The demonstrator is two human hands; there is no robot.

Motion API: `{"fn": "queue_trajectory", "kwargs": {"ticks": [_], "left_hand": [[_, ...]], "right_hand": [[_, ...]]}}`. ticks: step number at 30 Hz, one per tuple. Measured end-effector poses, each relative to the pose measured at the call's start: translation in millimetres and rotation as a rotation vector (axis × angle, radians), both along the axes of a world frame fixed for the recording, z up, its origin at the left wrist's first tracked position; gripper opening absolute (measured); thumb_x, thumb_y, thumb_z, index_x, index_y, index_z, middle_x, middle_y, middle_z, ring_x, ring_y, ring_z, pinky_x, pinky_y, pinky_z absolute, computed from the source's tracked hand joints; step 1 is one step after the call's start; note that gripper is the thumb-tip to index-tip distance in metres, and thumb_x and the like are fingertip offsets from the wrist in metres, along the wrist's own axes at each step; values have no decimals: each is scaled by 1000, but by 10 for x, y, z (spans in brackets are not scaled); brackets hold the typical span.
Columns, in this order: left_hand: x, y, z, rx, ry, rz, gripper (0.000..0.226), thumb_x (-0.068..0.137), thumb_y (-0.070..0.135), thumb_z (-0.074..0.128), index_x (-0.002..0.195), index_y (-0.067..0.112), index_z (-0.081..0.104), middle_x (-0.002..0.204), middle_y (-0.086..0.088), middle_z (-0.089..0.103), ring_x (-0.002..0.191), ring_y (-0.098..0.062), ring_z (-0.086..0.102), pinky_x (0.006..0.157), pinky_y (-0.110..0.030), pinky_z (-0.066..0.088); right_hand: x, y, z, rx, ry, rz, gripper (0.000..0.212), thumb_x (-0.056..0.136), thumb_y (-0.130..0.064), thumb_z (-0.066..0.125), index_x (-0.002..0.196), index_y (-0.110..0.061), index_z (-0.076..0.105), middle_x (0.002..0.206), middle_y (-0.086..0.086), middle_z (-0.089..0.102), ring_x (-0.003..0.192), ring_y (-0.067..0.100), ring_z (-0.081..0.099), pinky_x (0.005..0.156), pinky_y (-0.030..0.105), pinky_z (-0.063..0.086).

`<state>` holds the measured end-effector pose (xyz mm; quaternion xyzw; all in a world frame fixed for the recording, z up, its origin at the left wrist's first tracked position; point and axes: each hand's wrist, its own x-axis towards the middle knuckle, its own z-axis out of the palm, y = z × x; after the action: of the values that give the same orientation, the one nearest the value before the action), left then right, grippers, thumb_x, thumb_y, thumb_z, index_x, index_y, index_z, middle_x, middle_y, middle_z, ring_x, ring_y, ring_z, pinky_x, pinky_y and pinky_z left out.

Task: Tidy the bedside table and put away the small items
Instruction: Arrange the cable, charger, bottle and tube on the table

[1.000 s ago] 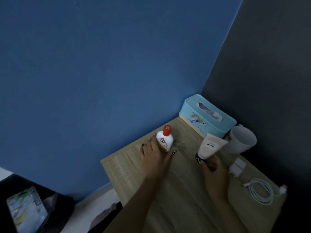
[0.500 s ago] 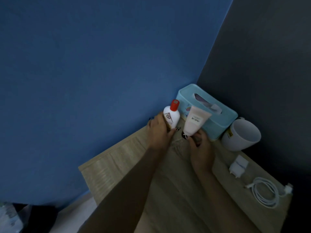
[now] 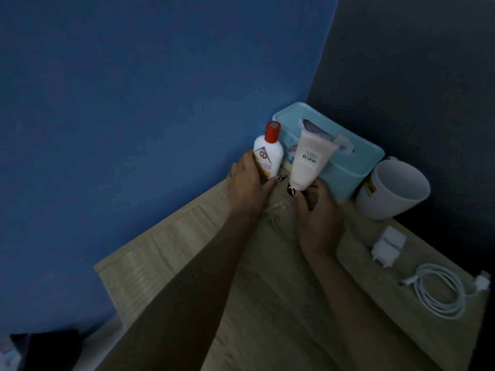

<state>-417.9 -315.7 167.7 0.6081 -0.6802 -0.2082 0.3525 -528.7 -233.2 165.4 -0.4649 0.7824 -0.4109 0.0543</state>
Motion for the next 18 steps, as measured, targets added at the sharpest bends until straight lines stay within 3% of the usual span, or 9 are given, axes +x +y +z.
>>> {"fn": "queue_trajectory", "kwargs": {"ticks": [13, 18], "left_hand": [[13, 20, -8, -17, 7, -11, 72, 76, 36, 73, 134, 10, 41, 128, -11, 55, 115, -30, 49, 97, -42, 41], [15, 12, -6, 48, 91, -22, 81, 73, 35, 76, 139, 9, 38, 133, -11, 51, 121, -28, 45, 102, -39, 38]], "right_hand": [[16, 7, -7, -7, 26, 18, 27, 90, -29, 58, 116, -19, 56, 108, -1, 68, 93, 16, 62, 68, 23, 38], [-3, -9, -34, 15, 18, 7, 34, 90, -32, 58, 121, -19, 56, 113, 0, 67, 99, 17, 62, 75, 27, 46]]}}
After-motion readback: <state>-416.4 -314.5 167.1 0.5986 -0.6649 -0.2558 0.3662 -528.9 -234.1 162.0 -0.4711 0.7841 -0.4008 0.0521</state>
